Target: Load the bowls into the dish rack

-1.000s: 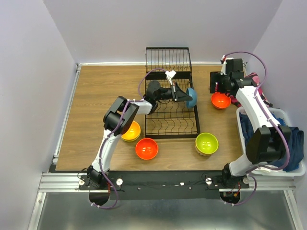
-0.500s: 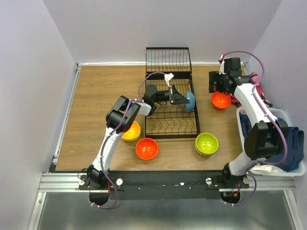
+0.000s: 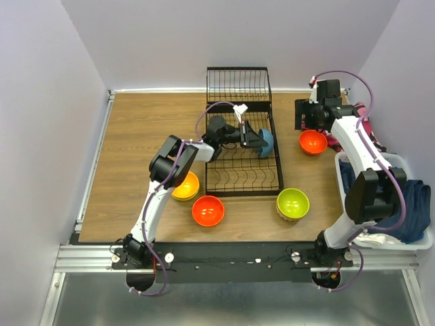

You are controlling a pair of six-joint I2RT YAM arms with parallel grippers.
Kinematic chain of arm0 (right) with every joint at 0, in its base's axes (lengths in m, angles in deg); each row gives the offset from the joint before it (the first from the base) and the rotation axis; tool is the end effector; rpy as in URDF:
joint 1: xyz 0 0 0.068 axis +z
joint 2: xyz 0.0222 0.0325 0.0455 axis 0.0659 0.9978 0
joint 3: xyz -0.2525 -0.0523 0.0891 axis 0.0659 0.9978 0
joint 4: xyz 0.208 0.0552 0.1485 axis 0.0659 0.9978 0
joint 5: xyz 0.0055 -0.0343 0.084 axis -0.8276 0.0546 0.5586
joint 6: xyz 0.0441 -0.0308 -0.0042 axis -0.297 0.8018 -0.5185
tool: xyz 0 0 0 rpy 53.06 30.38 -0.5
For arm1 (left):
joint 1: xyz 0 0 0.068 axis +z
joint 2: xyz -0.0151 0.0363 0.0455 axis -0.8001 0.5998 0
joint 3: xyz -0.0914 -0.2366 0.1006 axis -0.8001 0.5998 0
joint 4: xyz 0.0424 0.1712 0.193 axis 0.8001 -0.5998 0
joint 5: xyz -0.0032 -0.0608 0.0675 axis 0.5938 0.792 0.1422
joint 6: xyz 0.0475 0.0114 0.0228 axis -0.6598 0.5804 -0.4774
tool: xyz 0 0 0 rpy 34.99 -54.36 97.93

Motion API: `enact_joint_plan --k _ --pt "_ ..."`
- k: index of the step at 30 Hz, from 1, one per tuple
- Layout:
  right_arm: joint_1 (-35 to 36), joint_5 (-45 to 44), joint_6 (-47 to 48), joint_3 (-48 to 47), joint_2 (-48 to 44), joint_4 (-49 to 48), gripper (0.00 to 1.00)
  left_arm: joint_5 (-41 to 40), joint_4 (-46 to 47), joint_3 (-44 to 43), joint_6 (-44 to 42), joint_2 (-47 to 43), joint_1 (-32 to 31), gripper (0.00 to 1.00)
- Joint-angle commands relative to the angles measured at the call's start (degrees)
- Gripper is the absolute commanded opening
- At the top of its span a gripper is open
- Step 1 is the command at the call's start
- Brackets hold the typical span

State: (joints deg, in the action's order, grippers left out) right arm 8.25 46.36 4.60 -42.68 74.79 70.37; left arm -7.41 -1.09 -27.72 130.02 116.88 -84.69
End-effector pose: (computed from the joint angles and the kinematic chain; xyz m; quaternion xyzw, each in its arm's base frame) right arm 0.3670 0.0256 0.3147 -0.0207 0.9276 -0.0259 0.3720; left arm 0.4193 -0.2912 0.1393 0.1194 0.6670 -0.7117 0.1851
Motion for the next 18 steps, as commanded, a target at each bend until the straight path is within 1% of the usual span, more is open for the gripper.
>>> enact_joint_plan --k 1,3,4,5,6,7,8,9,10,15,16,18 --pt "-0.34 0.64 0.1 -0.46 -0.56 0.38 0.93 -0.23 -8.9 -1.61 -9.61 -2.7 -0.27 0.37" --pt "-0.34 0.56 0.01 0.33 -1.35 0.38 0.93 -1.1 -8.98 -0.91 -10.94 -4.27 -0.35 0.48" --pt "-0.34 0.56 0.1 0.59 -1.7 0.29 0.93 -1.11 -9.16 -0.82 -11.64 -4.81 -0.35 0.52" --pt "-0.34 0.47 0.1 0.94 -1.97 0.21 0.93 -1.11 -10.55 -0.99 -13.13 -5.25 -0.35 0.59" --pt "-0.34 0.64 -1.47 1.47 -2.41 0.2 0.93 -1.2 -11.7 -1.08 -14.36 -6.38 -0.35 0.64" --pt "-0.34 0.73 -1.48 1.65 -2.58 0.2 0.93 -1.11 -13.19 -1.0 -15.68 -7.09 -0.35 0.67" --pt "-0.34 0.82 -1.48 1.82 -2.76 0.2 0.93 -0.94 -15.9 -0.73 -18.91 -7.79 -0.35 0.7" --pt "-0.34 0.65 -1.31 2.0 -2.94 0.2 0.93 -0.59 -16.97 -0.64 -20.25 -9.02 -0.35 0.9" --pt "-0.25 0.47 -1.31 2.35 -3.11 0.12 0.93 -0.41 -18.29 -0.47 -21.39 -9.55 -0.35 0.99" --pt "-0.34 1.17 -1.48 2.79 -3.46 -0.15 0.93 -0.23 -27.51 1.37 -26.93 -14.02 0.0 0.99" --pt "-0.34 1.35 -1.57 2.71 -3.47 -0.06 0.93 -0.23 -29.18 2.07 -29.55 -15.17 0.08 0.99" --pt "-0.25 1.52 -1.66 2.27 -3.73 0.29 0.93 -0.67 -37.78 4.26 -34.82 -19.2 0.17 0.99"
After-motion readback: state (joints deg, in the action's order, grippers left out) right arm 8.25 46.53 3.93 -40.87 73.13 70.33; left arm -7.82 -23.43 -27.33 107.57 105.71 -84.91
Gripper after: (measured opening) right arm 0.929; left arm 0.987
